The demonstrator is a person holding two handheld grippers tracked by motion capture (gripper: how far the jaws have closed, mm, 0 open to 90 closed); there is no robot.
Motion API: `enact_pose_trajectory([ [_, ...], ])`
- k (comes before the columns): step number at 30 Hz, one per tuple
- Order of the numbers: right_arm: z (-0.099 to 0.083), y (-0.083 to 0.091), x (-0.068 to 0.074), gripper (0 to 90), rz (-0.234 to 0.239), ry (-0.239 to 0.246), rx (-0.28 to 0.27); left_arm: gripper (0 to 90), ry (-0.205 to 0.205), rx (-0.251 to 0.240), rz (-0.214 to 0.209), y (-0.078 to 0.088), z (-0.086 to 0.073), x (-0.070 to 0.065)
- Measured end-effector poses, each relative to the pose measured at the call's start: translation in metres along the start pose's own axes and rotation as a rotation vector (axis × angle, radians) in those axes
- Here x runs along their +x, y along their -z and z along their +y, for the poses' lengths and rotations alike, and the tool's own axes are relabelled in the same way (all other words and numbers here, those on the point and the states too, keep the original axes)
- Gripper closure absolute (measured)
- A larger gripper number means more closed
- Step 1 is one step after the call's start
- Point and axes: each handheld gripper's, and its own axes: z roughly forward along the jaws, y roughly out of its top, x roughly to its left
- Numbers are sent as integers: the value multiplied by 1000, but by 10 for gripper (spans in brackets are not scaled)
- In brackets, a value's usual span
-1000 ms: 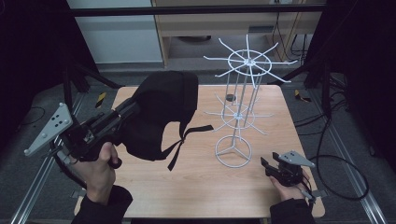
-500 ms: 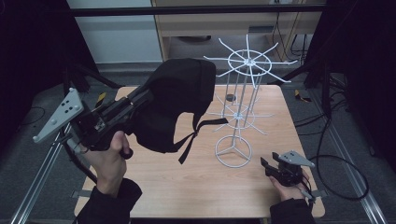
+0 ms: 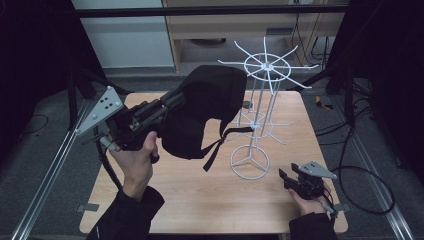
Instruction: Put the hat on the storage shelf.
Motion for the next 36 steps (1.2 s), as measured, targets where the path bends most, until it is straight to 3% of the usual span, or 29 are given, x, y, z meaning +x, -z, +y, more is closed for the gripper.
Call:
enact_pose_trajectory([
  [7,0,0,1,466,4,-3,6,783,8,50,-7,-8,-16,5],
  [19,0,-1,1,459,1,0,8,782,-2,147,16,-15,-46,13],
  [32,-1,-2,1,450,1,7,13,768,-39,241,14,-32,-67,8],
  [36,-1,-2,1,448,3,-1,16,728,-44,258,9,-36,-71,7],
])
